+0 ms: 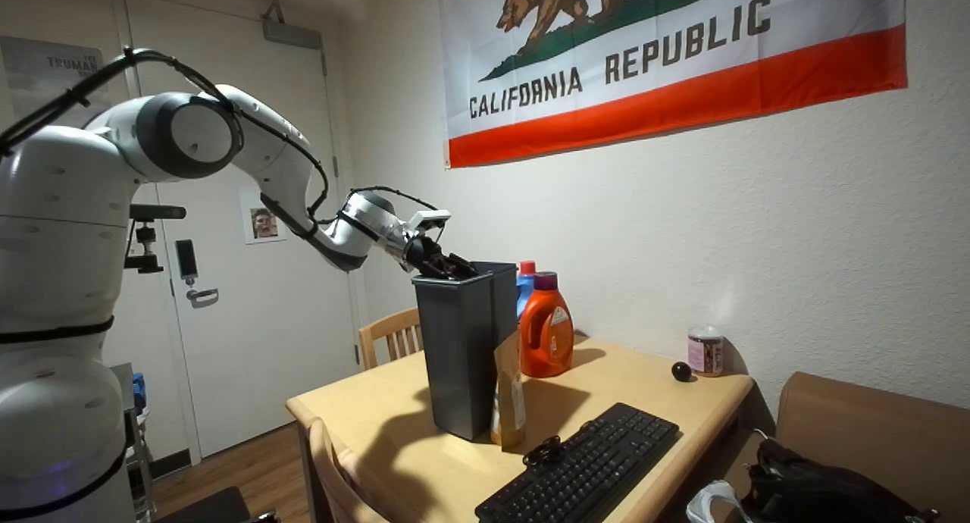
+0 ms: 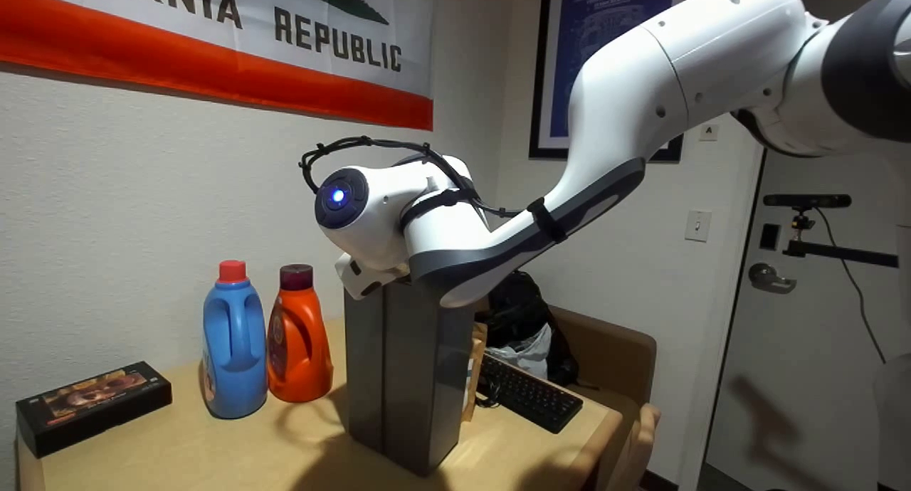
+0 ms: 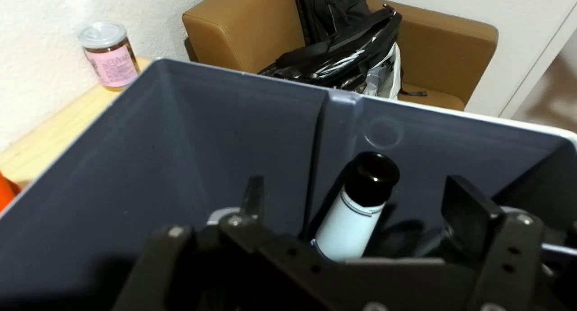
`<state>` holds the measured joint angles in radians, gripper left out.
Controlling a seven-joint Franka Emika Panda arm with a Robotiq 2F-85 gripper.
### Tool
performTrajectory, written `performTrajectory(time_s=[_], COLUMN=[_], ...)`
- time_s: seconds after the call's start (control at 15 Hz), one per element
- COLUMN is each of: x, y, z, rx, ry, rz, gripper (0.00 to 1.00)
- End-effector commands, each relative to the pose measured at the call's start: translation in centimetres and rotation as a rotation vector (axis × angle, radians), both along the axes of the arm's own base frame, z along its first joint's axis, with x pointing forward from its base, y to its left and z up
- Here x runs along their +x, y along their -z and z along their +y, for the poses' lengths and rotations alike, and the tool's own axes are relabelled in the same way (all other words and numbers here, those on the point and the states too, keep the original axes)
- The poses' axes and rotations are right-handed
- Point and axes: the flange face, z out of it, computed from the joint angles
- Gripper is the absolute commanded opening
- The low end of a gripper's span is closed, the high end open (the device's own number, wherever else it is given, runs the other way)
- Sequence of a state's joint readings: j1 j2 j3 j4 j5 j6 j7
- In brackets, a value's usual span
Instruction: Pick the glass bottle on the table and put it in the bin
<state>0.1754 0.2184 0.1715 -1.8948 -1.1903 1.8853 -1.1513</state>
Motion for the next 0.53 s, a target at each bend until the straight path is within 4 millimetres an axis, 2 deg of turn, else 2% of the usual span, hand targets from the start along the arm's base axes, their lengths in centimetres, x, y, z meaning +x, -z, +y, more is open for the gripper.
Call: performTrajectory(time_s=[0.0, 0.2, 0.47], x=[-0.9, -2.3, -5.4], y=[-1.9, -4.8, -10.2], z=[0.4, 0.8, 1.7], rx=[0.014, 0.011, 0.005], ry=[-0.002, -0.018, -0.038], rz=[-0.032, -0.083, -0.161], gripper=[1.0, 1.0, 1.0])
